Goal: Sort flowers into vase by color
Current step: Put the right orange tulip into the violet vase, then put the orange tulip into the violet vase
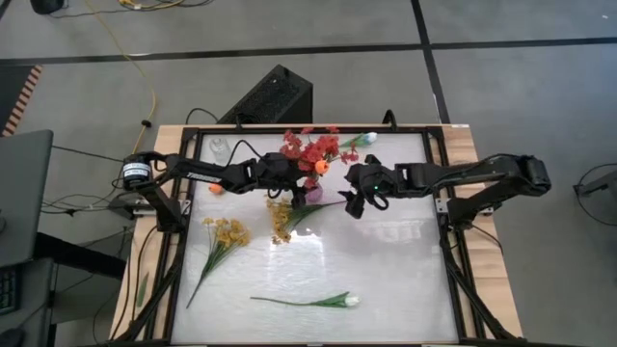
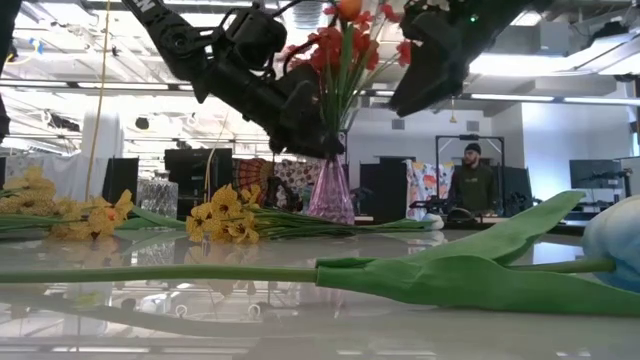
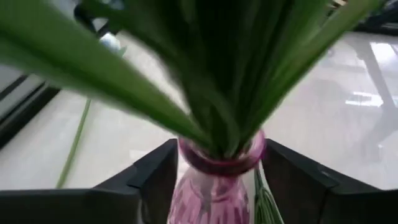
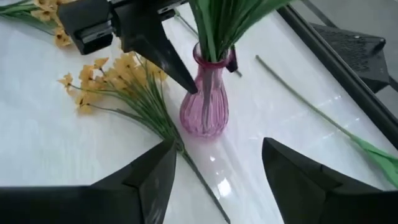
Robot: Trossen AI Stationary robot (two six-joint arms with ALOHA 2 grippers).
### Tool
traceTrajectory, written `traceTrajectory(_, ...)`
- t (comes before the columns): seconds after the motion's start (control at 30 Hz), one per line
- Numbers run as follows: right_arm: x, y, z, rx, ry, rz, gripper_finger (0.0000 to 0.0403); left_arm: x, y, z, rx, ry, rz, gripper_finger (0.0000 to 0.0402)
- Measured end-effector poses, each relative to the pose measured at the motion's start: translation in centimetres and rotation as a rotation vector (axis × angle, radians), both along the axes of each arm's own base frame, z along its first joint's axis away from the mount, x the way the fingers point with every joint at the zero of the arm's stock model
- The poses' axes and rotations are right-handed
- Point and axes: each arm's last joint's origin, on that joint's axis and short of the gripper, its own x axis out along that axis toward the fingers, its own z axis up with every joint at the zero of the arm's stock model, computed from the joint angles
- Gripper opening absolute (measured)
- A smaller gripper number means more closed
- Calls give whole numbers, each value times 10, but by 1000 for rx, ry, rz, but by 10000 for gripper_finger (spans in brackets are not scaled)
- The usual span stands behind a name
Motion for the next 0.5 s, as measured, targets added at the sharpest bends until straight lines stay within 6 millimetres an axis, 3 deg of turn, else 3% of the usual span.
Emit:
traceTrajectory(0.23, -3, 1, 2, 1, 6, 0, 265, -9, -3, 24, 13, 159, -36, 245)
traceTrajectory(0.5, -4, 1, 0, 2, 29, 1, 265, -49, -12, 52, 2, 427, -75, 246)
